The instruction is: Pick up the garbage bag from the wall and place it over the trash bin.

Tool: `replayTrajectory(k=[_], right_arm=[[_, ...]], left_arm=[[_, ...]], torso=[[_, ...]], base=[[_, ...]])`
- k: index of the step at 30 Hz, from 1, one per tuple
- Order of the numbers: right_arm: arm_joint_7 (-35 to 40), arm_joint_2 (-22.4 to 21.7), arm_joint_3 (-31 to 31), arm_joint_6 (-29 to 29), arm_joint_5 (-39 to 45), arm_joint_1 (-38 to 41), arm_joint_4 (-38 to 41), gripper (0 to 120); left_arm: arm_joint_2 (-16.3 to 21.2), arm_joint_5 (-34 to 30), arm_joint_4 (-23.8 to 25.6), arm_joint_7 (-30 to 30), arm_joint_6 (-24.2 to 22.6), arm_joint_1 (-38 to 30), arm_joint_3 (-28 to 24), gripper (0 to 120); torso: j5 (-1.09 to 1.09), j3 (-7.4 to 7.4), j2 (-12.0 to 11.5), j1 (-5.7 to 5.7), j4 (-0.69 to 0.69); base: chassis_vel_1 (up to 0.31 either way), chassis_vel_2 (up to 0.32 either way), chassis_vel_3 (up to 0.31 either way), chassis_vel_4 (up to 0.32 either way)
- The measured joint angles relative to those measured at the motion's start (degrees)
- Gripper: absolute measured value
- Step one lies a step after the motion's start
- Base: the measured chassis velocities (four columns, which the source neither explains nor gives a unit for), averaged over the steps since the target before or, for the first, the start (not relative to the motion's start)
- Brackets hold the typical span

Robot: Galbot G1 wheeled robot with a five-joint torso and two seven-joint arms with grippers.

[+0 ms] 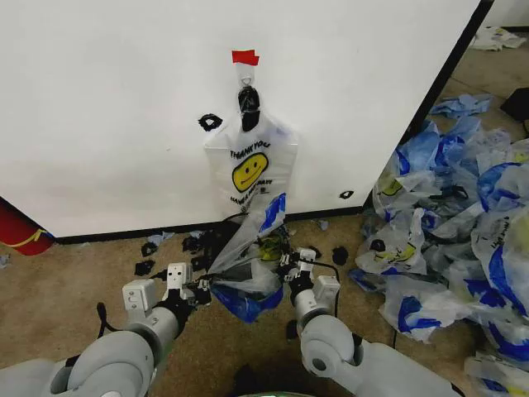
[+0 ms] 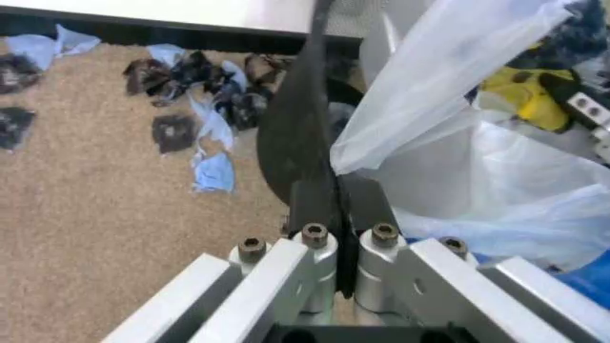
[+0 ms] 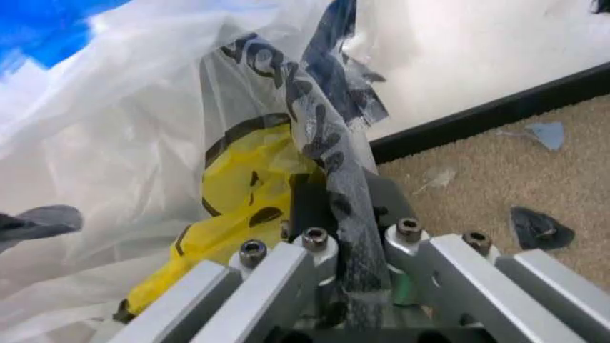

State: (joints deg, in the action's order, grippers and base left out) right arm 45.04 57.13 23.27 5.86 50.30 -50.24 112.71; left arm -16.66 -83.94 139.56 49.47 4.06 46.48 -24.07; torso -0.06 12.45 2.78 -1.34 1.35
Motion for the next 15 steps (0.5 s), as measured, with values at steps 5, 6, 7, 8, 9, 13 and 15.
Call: replayTrajectory(k=[5, 6, 7, 8, 9, 13, 15], right_arm=[[-0.07, -0.06, -0.02, 0.04, -0.02, -0.23, 0.02, 0], [-0.07, -0.09, -0.02, 0.04, -0.04, -0.3, 0.02, 0], [-0.07, -0.12, -0.02, 0.05, -0.08, -0.33, 0.03, 0], [-0.07, -0.12, -0.02, 0.05, -0.08, -0.33, 0.03, 0], [-0.07, -0.15, -0.04, 0.05, -0.09, -0.35, 0.09, 0], [-0.07, -0.45, -0.33, 0.06, -0.09, -0.34, 0.29, 0], [-0.06, -0.59, -0.36, 0.05, -0.09, -0.35, 0.33, 0]], left_arm=[[-0.16, 0.73, -0.42, -0.01, 0.09, 0.08, 0.41, 0], [-0.17, 0.73, -0.51, -0.01, 0.09, -0.04, 0.41, 0], [-0.17, 0.75, -0.59, -0.01, 0.09, -0.05, 0.41, 0], [-0.17, 0.75, -0.59, -0.01, 0.09, -0.05, 0.41, 0], [-0.16, 0.78, -0.65, -0.01, 0.09, -0.02, 0.41, 0], [-0.18, 1.06, -0.75, -0.01, 0.06, 0.21, 0.41, 0], [-0.28, 1.29, -0.59, 0.0, 0.06, -0.08, 0.42, 0]], torso=[[0.0, 0.0, 0.0, 0.0, 0.0], [0.0, 0.0, 0.0, 0.0, 0.0], [0.0, 0.0, 0.0, 0.0, 0.0], [0.0, 0.0, 0.0, 0.0, 0.0], [0.0, 0.0, 0.0, 0.0, 0.0], [0.0, 0.0, 0.0, 0.0, 0.0], [0.0, 0.0, 0.0, 0.0, 0.0]], base=[[0.0, 0.0, 0.0, 0.0], [0.0, 0.0, 0.0, 0.0], [0.0, 0.0, 0.0, 0.0], [0.0, 0.0, 0.0, 0.0], [0.0, 0.0, 0.0, 0.0], [0.0, 0.0, 0.0, 0.0], [0.0, 0.0, 0.0, 0.0]])
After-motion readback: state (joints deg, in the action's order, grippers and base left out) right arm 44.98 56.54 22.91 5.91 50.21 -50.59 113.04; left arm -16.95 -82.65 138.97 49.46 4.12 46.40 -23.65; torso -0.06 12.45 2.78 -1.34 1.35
